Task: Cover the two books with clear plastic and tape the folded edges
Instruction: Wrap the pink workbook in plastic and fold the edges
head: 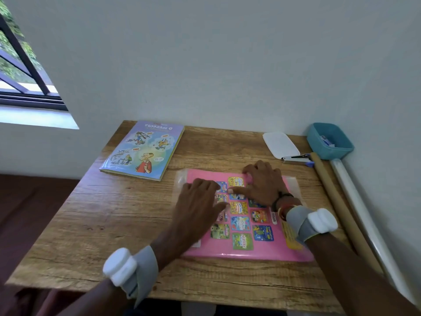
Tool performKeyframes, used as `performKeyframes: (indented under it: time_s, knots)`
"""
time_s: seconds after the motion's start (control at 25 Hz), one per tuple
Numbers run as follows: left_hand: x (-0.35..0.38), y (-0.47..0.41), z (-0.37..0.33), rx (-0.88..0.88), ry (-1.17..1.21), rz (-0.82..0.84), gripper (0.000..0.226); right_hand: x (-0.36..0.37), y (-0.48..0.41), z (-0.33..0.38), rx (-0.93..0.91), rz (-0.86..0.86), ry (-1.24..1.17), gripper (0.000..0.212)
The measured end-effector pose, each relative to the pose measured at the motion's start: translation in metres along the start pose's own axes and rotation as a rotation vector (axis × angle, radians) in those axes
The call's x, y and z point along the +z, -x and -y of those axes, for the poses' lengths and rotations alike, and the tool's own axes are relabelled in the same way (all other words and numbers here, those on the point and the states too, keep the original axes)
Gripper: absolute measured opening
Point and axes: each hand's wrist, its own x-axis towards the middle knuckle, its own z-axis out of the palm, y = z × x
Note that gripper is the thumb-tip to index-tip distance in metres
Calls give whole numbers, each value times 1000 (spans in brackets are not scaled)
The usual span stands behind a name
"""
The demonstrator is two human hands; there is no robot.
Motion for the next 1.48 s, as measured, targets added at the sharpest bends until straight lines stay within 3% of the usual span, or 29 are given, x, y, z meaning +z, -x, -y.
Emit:
performKeyframes:
  time_s: [0.2,0.28,0.48,0.6,0.68,0.8,0.92,1.04,1.24,1.36,1.48]
  knots:
    - [36,9,-24,-17,-13,87,70,-1,31,2,539,-22,25,100]
    - [48,2,-14,-58,5,121,70,0,47,4,619,-40,-28,95]
    - [50,-29,21,-193,2,156,86,11,87,31,473,-80,114,63]
    - [51,-36,16,-205,-28,101,75,16,87,38,411,-201,185,49]
    - [51,-37,11,-170,40,92,64,13,70,45,177,-278,160,44]
    - [55,-31,16,-8,41,-17,55,12,34,66,-182,-114,-64,53]
    - [59,-25,23,-36,-20,-110,51,22,-1,62,-178,-59,-3,65]
    - [56,-28,21,-167,-36,-17,63,29,-17,33,-50,-131,52,64]
    - [59,-42,29,-182,-36,30,76,33,-15,14,90,-152,12,68]
    - [55,-64,39,-200,-43,-33,61,28,-19,17,42,-224,58,57]
    - [53,-78,39,-117,-113,-121,34,25,-29,42,-127,-230,-1,46]
